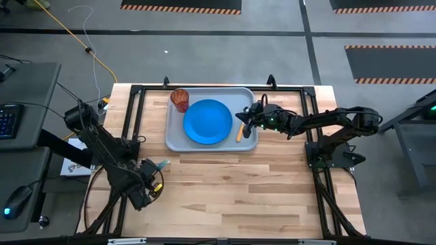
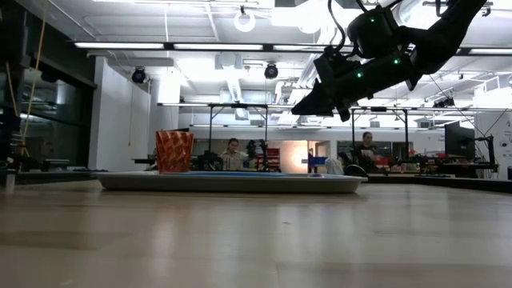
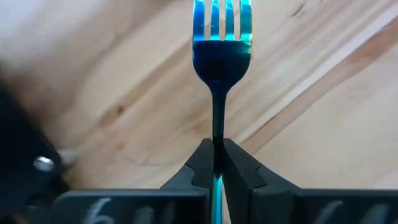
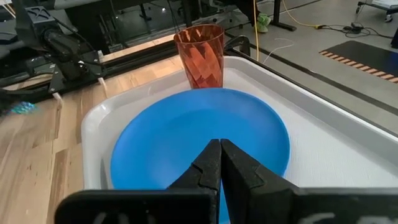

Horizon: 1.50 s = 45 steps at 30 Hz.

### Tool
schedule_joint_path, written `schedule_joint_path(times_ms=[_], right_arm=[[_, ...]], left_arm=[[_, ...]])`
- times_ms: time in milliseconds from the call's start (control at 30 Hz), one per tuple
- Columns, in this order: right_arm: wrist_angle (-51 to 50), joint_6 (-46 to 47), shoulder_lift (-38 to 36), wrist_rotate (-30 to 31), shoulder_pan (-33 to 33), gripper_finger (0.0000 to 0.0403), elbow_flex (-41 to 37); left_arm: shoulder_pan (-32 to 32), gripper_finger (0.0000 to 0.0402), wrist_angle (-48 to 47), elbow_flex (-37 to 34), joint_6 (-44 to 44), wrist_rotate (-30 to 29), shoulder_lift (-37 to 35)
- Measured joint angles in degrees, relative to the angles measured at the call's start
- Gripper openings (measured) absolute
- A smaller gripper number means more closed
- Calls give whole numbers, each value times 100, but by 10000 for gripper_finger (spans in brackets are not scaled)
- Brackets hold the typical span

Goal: Pick and place plate/cup/fork/spoon on tray
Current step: Put the blue fork on the gray serving tray to the right of the blue plate

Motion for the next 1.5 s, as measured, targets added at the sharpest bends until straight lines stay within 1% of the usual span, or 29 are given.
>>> schedule_joint_path(times_ms=[67,133,200,267,333,433,500,533,600,667,767,800,900,967,1033,1067,1133,1233,1300,1333,1367,1433,1500], right_arm=[[0,38,0,-138,0,0,0],[0,111,0,-403,0,0,0],[2,109,0,-740,0,0,0],[2,107,0,-1087,0,0,0],[2,109,0,-1351,2,0,0],[6,108,0,-1588,14,0,0],[45,107,0,-1606,71,0,0],[86,104,0,-1607,113,0,0],[192,40,0,-1656,234,0,0],[315,-57,0,-1775,356,0,0],[447,-38,0,-1836,502,0,0],[480,-33,0,-1843,527,1,0],[484,-46,0,-1794,539,9,0],[476,-50,0,-1782,538,24,0],[483,-136,0,-1816,557,45,0],[511,-147,0,-1842,585,58,0],[605,-146,0,-1908,691,86,0],[761,-325,0,-2133,892,128,0],[1048,-522,2,-2349,1040,152,0],[1260,-610,2,-2430,1125,163,0],[1474,-650,2,-2502,1198,172,0],[1890,-717,2,-2600,1327,187,2],[2027,-804,0,-2606,1425,198,95]], left_arm=[[9,6,-406,329,134,-151,0],[48,6,-757,676,267,-358,-4],[112,6,-1080,985,492,-717,-4],[213,5,-1284,1240,837,-1361,-4],[345,5,-1249,1391,1406,-2171,-7],[702,5,-877,1381,2414,-3299,-7],[1049,5,-366,1287,3145,-3794,-9],[1268,5,-25,1210,3551,-3902,-9],[1754,5,838,1034,4588,-3809,-9],[2260,5,2114,799,5861,-3432,-9],[3032,5,4208,386,7737,-2625,-7],[3274,5,4845,265,8239,-2353,-7],[3923,5,6390,-39,9234,-1536,-7],[4288,5,7211,-251,9619,-739,-7],[4678,5,8089,-497,9865,483,-7],[4885,5,8511,-635,9915,1174,-6],[5272,5,9296,-923,9872,2346,61],[5714,5,10351,-1392,9689,3791,116],[5901,5,11095,-1605,9419,4725,108],[5967,5,11399,-1708,9311,5104,105],[6008,5,11615,-1788,9217,5318,105],[6039,5,11798,-1830,9143,5377,109],[6039,5,11832,-1803,9171,5373,107]])
